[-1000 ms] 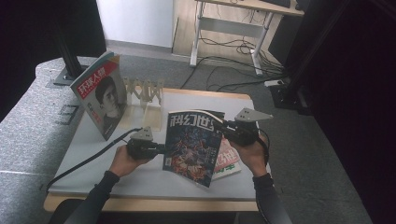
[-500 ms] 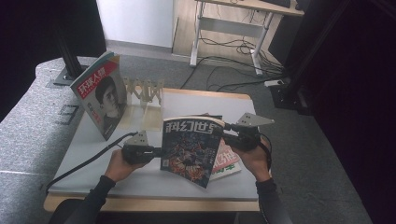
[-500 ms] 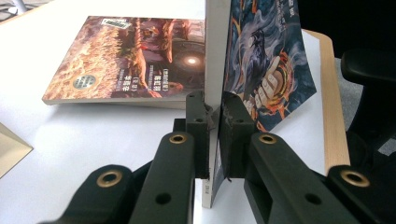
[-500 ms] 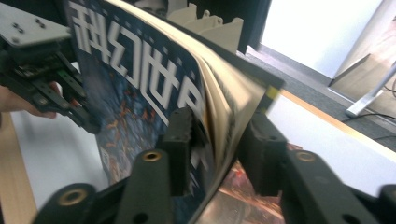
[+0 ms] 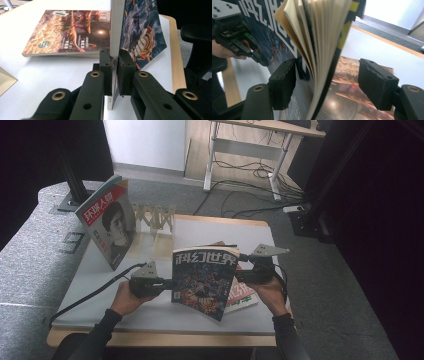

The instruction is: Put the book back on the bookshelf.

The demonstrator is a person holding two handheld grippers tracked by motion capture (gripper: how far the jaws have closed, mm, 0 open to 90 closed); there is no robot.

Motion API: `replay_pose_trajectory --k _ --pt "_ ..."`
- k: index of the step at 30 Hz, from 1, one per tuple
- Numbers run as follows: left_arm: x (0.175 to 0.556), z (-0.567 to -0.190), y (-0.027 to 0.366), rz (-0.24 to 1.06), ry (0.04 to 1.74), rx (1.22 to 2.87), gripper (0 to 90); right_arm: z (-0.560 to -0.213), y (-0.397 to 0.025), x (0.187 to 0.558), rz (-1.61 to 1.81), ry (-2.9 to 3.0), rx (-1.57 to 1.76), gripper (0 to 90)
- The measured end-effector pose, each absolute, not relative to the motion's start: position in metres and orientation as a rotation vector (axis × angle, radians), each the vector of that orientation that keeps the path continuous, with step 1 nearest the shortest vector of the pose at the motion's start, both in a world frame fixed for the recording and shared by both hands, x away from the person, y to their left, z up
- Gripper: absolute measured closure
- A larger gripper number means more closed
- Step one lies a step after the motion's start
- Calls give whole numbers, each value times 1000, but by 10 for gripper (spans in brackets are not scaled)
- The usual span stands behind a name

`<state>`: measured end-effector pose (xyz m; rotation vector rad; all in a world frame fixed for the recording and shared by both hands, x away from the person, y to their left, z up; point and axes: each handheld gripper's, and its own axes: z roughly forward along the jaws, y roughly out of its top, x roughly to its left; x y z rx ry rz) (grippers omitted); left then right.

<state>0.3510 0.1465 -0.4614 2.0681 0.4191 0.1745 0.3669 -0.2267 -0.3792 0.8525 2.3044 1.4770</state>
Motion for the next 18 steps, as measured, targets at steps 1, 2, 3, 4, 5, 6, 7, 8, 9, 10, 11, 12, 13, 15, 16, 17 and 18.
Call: replay_pose_trajectory --k 1,2,3,4,5,6,7,8,9,10,11,12,13,15,16,17,18 --pt "351 -461 147 175 417 2069 836 -380 -225 368 1487 2312 848 329" --pt "350 -461 147 177 416 2070 836 -380 -224 368 1500 2325 841 365" --pt "350 -461 147 177 414 2071 836 -380 -223 368 1511 2332 834 402" --pt "350 -461 147 179 413 2071 836 -380 -222 368 1522 2341 823 453" --pt "349 -461 147 179 412 2071 835 -380 -222 367 1535 2350 816 506" --pt "349 -461 146 179 410 2072 835 -379 -221 366 1548 2353 812 559" --pt "349 -461 146 182 408 2074 835 -378 -221 364 1553 2351 805 602" --pt "348 -461 146 185 408 2075 834 -377 -221 362 1552 2347 797 629" --pt "347 -461 146 186 409 2076 834 -376 -221 360 1551 2345 791 658" --pt "347 -460 146 186 408 2077 832 -375 -222 358 1552 2346 784 678" --pt "346 -460 146 187 406 2078 830 -374 -222 357 1556 2346 774 693" --pt "346 -460 146 187 404 2079 827 -374 -222 355 1555 2343 766 704" --pt "346 -460 146 189 401 2083 824 -373 -221 353 1551 2342 755 717" --pt "346 -458 146 192 404 2088 819 -373 -221 351 1558 2339 740 735" --pt "347 -457 146 190 402 2087 815 -373 -221 350 1567 2335 732 741" --pt "347 -456 146 187 401 2080 795 -372 -220 349 1570 2337 723 747" --pt "348 -455 146 186 399 2068 780 -372 -220 348 1573 2335 715 750"
